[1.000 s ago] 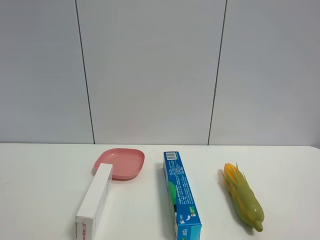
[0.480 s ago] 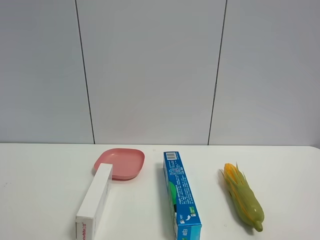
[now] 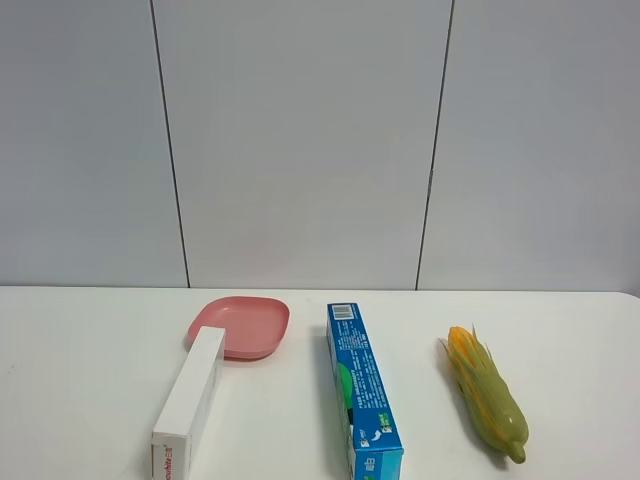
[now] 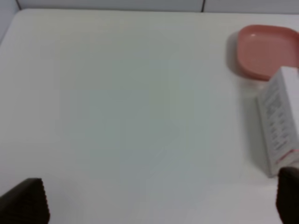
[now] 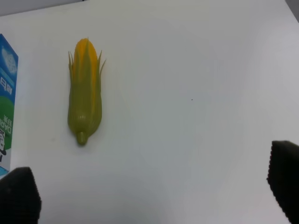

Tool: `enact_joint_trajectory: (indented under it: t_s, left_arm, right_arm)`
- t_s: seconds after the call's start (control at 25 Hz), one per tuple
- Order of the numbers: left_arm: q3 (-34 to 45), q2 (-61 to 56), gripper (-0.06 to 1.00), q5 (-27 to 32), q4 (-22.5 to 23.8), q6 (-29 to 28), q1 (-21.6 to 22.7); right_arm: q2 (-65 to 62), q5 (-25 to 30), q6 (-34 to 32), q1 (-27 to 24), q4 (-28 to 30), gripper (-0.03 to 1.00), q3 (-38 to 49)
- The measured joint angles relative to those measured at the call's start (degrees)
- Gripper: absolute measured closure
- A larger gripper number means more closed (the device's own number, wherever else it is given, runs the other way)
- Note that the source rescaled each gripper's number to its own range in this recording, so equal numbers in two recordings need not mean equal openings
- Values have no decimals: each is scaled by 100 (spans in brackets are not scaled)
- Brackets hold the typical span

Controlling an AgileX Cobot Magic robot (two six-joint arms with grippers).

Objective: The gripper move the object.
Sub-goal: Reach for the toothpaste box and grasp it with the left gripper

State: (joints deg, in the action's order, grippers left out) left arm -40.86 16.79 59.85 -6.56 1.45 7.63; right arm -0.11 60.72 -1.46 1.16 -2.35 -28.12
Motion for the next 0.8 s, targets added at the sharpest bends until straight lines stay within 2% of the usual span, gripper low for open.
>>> enact_joint_trajectory:
  t_s: [0.28, 0.48, 0.6, 0.8]
  left_arm:
    - [-812, 1567, -6, -26, -242, 0, 0]
    - [-1076, 2365, -6, -115, -516, 7, -54]
    - [-1155, 2661, -6, -280, -553, 7, -339]
    - [-1168, 3105, -6, -542, -571, -218, -1269]
  right_arm:
    - [0, 0, 0, 0, 0, -3, 0]
    - [0, 0, 0, 0, 0, -3, 0]
    - [0, 0, 0, 0, 0, -3, 0]
    - [0, 0, 0, 0, 0, -3, 0]
